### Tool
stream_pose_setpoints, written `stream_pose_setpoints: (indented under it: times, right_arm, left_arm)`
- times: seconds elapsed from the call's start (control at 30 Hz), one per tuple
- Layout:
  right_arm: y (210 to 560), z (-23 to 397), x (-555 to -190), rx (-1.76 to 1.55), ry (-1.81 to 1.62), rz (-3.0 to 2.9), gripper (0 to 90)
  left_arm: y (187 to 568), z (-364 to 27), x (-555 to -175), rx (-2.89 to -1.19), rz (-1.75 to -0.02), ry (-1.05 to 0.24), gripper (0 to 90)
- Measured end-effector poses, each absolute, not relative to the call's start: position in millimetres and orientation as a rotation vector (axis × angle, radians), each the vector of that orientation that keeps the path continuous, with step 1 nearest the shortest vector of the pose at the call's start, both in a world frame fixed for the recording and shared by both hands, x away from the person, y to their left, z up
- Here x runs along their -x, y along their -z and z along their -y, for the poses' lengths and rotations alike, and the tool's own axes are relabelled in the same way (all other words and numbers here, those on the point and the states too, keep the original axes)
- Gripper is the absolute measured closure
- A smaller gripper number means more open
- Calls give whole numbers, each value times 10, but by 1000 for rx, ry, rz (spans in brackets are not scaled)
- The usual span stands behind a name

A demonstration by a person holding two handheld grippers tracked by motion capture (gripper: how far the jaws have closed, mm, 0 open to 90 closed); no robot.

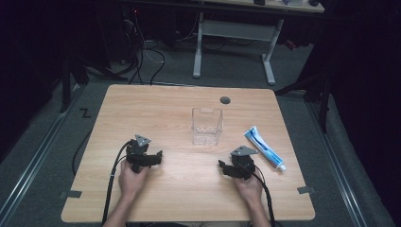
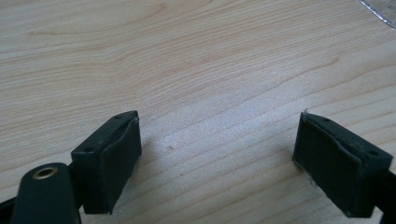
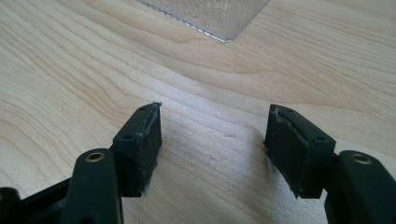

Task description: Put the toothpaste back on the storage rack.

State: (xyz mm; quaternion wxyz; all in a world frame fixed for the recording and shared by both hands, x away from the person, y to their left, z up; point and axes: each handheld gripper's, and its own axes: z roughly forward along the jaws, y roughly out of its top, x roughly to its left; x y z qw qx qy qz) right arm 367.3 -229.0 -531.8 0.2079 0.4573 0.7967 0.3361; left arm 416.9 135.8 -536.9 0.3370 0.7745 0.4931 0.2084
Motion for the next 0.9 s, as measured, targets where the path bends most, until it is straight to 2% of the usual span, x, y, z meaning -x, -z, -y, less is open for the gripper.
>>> stream_pose_setpoints:
  times: [0.9]
  right_arm:
    - [5317,2272,-3632,-1302,-931,-2196,388]
  left_arm:
    - [5368,-1356,-4171,-2020,-1286,-543,154]
